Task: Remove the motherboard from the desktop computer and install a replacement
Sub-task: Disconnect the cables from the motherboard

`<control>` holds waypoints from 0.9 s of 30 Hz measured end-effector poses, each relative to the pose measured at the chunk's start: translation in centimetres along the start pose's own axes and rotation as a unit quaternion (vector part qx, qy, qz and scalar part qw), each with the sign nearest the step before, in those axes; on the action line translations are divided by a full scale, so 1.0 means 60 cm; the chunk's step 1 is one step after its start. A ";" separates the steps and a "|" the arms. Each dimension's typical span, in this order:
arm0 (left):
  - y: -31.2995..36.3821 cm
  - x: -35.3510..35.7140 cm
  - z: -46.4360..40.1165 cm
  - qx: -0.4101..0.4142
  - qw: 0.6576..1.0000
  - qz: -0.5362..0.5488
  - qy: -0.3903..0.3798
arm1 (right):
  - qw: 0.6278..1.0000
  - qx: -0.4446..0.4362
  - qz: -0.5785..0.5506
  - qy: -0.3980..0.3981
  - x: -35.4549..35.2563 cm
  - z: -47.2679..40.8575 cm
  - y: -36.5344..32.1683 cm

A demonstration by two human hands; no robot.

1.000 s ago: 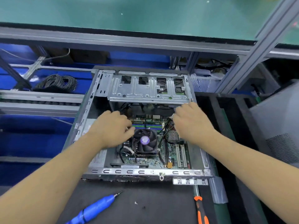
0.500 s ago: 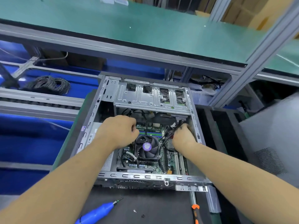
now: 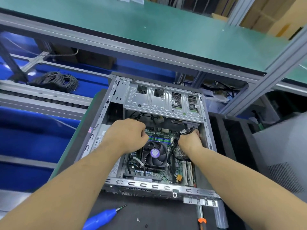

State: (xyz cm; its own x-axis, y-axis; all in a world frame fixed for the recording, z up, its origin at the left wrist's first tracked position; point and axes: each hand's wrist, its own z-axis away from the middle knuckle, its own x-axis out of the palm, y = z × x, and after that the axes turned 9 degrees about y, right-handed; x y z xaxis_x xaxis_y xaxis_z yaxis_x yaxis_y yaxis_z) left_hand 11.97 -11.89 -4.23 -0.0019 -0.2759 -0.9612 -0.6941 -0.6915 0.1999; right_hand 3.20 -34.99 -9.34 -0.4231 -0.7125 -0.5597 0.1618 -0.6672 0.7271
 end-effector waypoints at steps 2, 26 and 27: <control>0.000 -0.001 0.000 -0.002 1.000 -0.003 0.001 | 1.000 0.015 -0.003 0.003 0.004 -0.004 -0.001; 0.004 -0.002 -0.004 -0.030 0.999 -0.035 -0.025 | 0.998 0.036 -0.050 -0.017 -0.019 0.015 0.014; 0.005 -0.002 -0.004 -0.030 0.999 -0.036 -0.028 | 0.998 0.027 -0.050 -0.013 -0.021 0.019 0.016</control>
State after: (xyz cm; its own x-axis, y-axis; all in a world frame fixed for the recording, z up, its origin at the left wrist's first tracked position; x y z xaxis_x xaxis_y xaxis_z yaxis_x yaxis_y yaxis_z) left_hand 11.94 -12.22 -3.98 0.0039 -0.1873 -0.9823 -0.6502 -0.7468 0.1398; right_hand 2.90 -34.46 -7.49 -0.4581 -0.6366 -0.6203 0.0703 -0.7217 0.6887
